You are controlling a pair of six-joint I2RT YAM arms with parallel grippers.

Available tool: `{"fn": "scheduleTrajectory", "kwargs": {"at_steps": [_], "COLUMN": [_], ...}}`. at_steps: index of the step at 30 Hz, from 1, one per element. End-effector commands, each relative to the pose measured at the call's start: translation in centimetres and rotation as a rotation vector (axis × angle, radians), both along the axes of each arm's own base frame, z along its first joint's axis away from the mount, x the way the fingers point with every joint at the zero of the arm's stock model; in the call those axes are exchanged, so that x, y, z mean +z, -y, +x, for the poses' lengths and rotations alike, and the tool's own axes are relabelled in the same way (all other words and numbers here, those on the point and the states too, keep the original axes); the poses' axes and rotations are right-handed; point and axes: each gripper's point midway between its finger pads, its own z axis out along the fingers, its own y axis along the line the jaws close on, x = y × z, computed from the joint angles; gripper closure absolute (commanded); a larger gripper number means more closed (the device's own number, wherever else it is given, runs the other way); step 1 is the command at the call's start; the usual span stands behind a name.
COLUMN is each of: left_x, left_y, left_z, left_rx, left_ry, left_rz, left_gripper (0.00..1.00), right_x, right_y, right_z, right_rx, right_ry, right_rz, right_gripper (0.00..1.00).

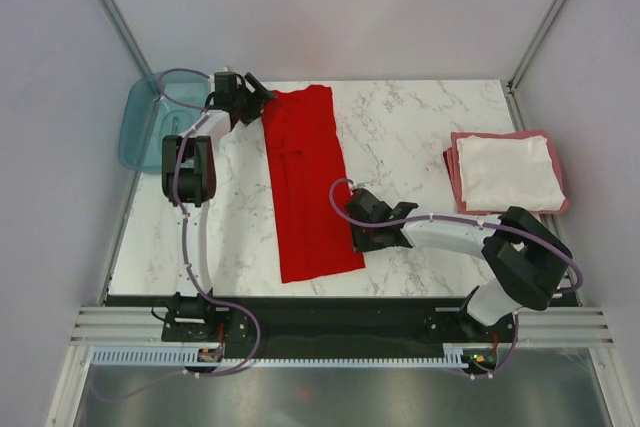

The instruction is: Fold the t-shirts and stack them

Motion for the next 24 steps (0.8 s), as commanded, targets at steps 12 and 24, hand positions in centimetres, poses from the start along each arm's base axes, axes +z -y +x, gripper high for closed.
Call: {"fn": "scheduleTrajectory", "kwargs": {"at_steps": [12, 24], "left_x": [5.0, 4.4], "left_y": [-3.0, 0.1], "left_z": [-12.7, -35.3], "left_rx": [0.053, -0.129], "left_ry": [-0.174, -0.263], "left_rz": [0.102, 0.076], "left_gripper": [0.04, 0.12], "right_x": [-0.7, 1.5], "right_y": [0.4, 1.2], "right_z": [-5.8, -7.0], "right_rx": [0.008, 0.040], "right_ry": [-0.062, -0.016], "right_rz": [0.077, 0.111], "right_gripper": [0.88, 0.53]}}
